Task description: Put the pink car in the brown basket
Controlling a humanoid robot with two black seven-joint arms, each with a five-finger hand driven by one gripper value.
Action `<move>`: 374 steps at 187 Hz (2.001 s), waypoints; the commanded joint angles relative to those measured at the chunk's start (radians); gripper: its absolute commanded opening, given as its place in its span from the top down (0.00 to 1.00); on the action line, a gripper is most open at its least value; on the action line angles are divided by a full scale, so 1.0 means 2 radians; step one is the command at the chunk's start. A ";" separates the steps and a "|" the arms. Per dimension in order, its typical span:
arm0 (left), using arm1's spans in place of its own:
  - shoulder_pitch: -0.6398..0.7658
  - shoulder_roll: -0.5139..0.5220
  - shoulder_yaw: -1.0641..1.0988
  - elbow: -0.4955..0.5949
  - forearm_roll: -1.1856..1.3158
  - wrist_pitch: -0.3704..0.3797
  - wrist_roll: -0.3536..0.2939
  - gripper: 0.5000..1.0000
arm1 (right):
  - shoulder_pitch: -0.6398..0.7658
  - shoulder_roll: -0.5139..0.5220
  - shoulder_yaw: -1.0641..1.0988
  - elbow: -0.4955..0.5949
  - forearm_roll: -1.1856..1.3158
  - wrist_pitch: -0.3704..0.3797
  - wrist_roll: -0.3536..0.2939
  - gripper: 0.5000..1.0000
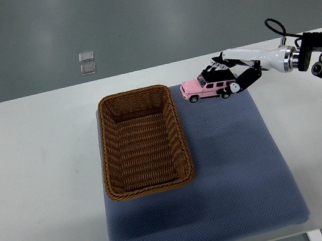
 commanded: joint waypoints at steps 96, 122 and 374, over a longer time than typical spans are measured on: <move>0.000 0.000 0.000 0.000 0.000 0.000 0.000 0.00 | 0.022 0.163 -0.011 -0.001 -0.010 -0.044 -0.074 1.00; 0.000 0.000 0.000 0.000 0.000 0.000 0.000 0.00 | 0.016 0.169 -0.011 -0.004 -0.010 -0.044 -0.101 1.00; 0.000 0.000 0.000 0.000 0.000 0.000 0.000 0.00 | -0.047 0.117 0.060 -0.031 0.490 0.009 -0.251 0.16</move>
